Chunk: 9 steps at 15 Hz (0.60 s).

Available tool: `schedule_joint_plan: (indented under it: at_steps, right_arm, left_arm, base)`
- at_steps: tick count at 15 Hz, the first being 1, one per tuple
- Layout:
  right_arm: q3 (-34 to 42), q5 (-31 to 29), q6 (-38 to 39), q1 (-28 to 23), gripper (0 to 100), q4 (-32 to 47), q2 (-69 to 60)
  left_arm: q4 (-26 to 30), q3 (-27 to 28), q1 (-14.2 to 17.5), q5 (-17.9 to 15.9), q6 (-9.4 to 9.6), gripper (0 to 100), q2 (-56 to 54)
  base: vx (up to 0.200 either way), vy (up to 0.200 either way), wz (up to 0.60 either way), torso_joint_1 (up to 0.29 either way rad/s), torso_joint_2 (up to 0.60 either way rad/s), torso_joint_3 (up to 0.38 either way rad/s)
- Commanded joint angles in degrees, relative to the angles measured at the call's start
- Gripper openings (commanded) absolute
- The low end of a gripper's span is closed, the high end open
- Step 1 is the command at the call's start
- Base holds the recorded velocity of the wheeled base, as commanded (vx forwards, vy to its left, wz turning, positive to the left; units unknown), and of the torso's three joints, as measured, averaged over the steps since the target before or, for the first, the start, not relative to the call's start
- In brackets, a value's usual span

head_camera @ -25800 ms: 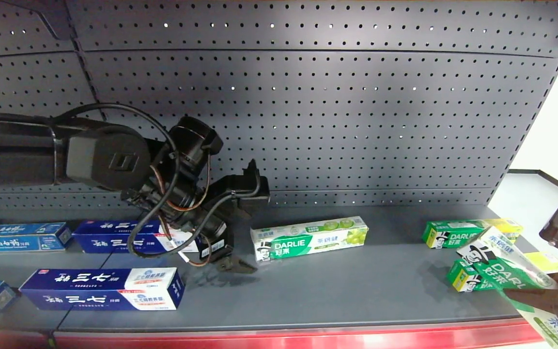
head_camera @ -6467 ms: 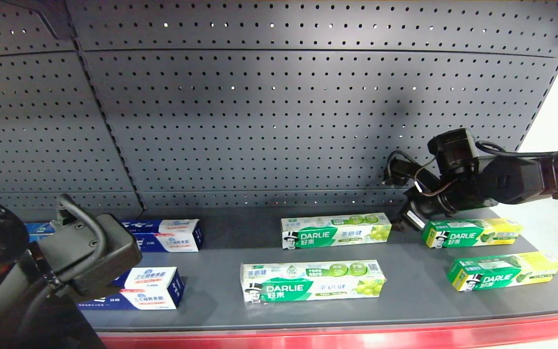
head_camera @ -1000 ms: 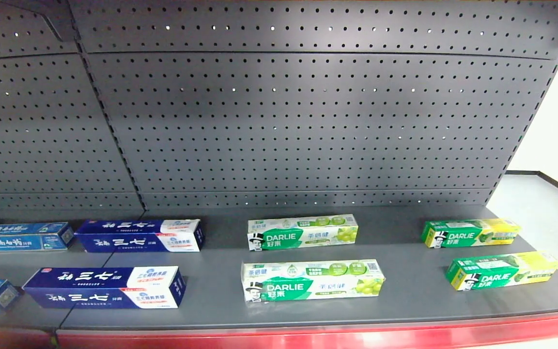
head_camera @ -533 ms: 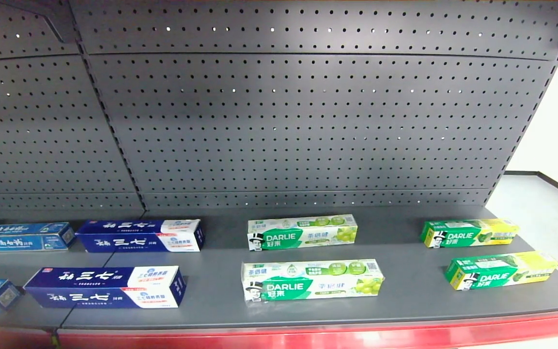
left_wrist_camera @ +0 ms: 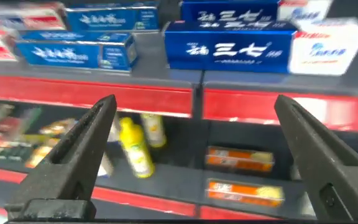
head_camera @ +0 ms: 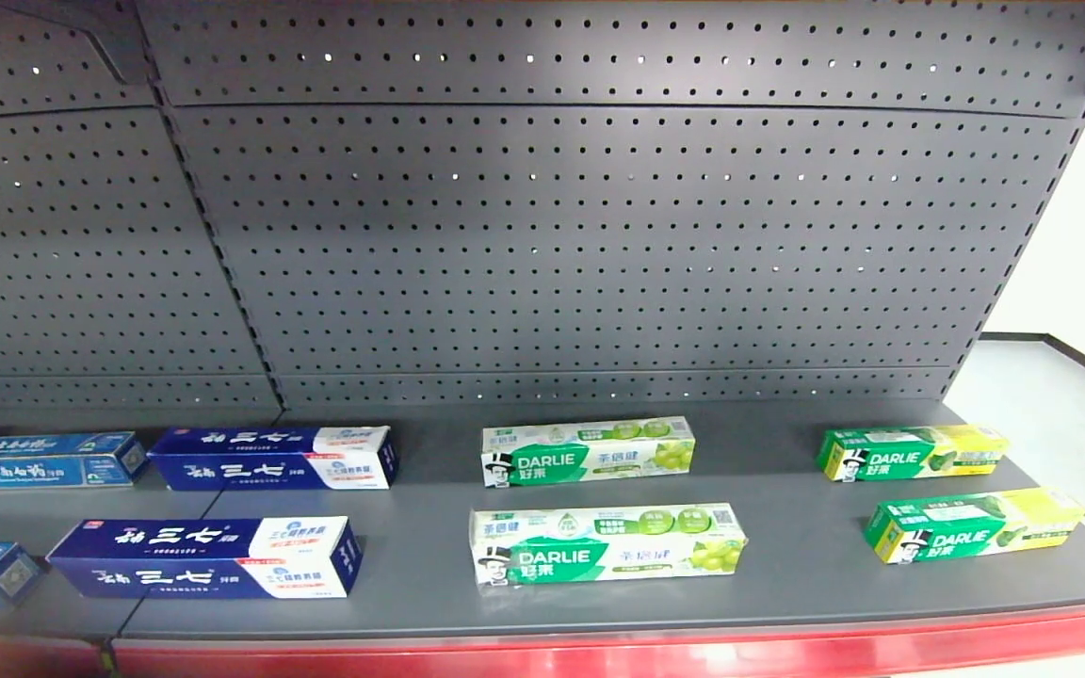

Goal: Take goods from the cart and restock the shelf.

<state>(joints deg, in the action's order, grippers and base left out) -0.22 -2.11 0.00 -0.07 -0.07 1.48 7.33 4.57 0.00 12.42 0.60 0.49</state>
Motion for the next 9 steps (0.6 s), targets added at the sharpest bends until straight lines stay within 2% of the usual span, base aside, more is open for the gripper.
schedule_joint_plan:
  at_steps: [1,2,3,5,7,9]
  right_arm:
    - [0.2,-0.1,0.0,0.0,100,0.1,-1.5]
    - [0.2,0.0,0.1,0.0,100,0.0,-1.5]
    - [0.2,-0.1,0.2,0.0,100,0.0,-1.5]
    - [0.2,-0.1,0.2,0.0,100,0.0,-1.5]
    - [0.2,-0.1,0.2,0.0,100,0.0,-1.5]
    - [0.2,-0.1,0.2,0.0,100,0.0,-1.5]
  left_arm:
    - [-0.6,-0.4,-0.1,-0.5,-0.95,100,-0.1]
    - [-5.7,-3.1,-0.1,-3.5,-3.32,100,-0.1]
    - [-8.0,-4.6,-0.1,-7.2,-2.97,100,-0.1]
    - [-7.3,-4.6,-0.1,-11.2,0.55,100,-0.1]
    - [-7.2,-4.6,-0.2,-13.2,0.81,100,0.0]
    - [-7.2,-4.6,-0.2,-13.2,0.55,100,0.0]
  base:
    - [0.000,0.000,0.00,0.000,0.00,0.000]
    - [0.000,0.000,0.00,0.000,0.00,0.000]
    - [0.000,0.000,0.00,0.000,0.00,0.000]
    - [0.000,0.000,0.00,0.000,0.00,0.000]
    - [0.000,0.000,0.00,0.000,0.00,0.000]
    - [0.000,0.000,0.00,0.000,0.00,0.000]
